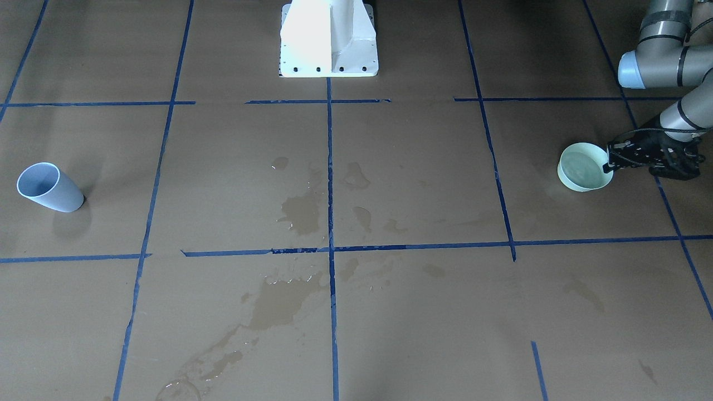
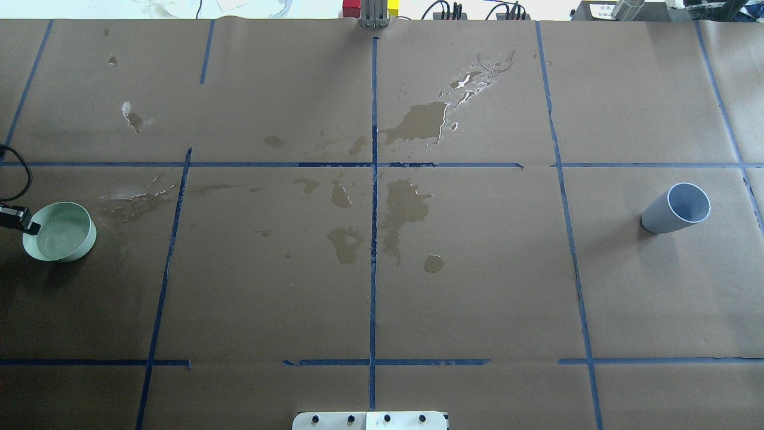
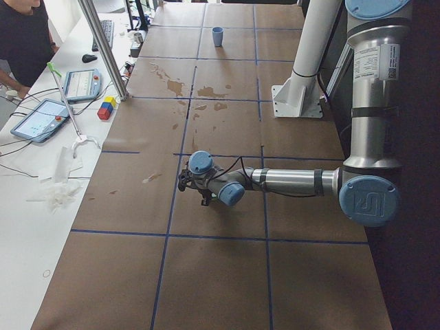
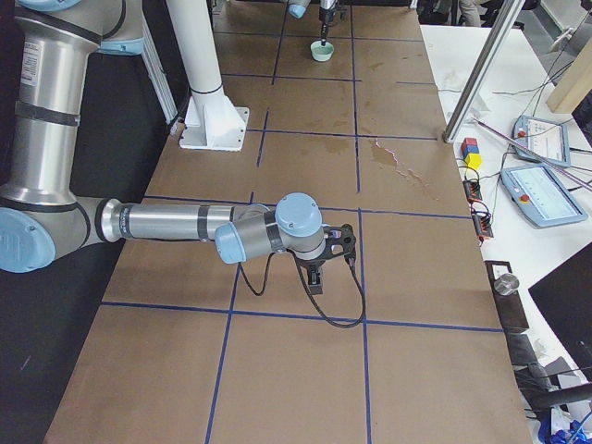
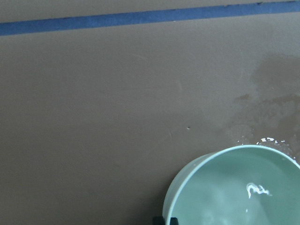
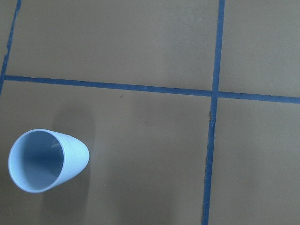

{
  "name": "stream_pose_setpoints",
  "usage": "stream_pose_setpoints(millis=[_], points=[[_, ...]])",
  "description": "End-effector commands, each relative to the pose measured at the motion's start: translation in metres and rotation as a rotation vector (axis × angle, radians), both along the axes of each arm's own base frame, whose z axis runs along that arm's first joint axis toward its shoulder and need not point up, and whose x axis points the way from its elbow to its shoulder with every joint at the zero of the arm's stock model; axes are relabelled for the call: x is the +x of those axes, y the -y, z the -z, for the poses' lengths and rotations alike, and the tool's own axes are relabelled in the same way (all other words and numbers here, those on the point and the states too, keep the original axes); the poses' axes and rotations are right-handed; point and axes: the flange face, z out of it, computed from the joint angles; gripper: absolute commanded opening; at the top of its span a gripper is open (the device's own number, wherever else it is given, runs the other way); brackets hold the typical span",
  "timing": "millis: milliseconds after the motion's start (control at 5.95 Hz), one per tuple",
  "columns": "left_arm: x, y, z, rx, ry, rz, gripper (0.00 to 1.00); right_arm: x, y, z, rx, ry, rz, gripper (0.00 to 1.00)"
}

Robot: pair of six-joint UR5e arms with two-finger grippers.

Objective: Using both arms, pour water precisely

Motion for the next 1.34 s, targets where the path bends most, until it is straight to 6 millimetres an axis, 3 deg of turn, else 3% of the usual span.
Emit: stream_pose_setpoints(millis=[0, 168, 336, 672, 840, 1008, 1176], points=[[0.0, 0.0, -0.002, -0.004, 0.003, 0.001, 0.67, 0.0, 0.0, 0.0, 0.0, -0.001, 0.0, 1.0], [-0.001, 0.0, -0.001, 0.001, 0.003, 0.004, 0.98, 0.0, 0.001, 0.0, 0.002, -0.002, -0.001, 1.0], [-0.013, 0.005, 0.004, 0.007, -0.001, 0.034, 1.0, 0.0, 0.002, -0.001, 0.0, -0.003, -0.001, 1.0], [-0.107, 0.027, 0.033, 0.049, -0.019, 0.227, 1.0, 0.0, 0.001, -0.004, -0.01, -0.009, -0.006, 1.0], [-0.142, 0.023, 0.028, 0.125, -0.001, 0.227, 1.0, -0.003, 0.001, -0.005, -0.012, -0.008, 0.001, 1.0], [-0.161, 0.023, 0.029, 0.148, 0.044, 0.169, 1.0, -0.003, 0.0, -0.006, -0.018, -0.007, 0.003, 1.0], [-0.188, 0.02, 0.041, 0.158, 0.093, 0.104, 1.0, -0.003, 0.0, -0.009, -0.025, -0.019, 0.001, 1.0]])
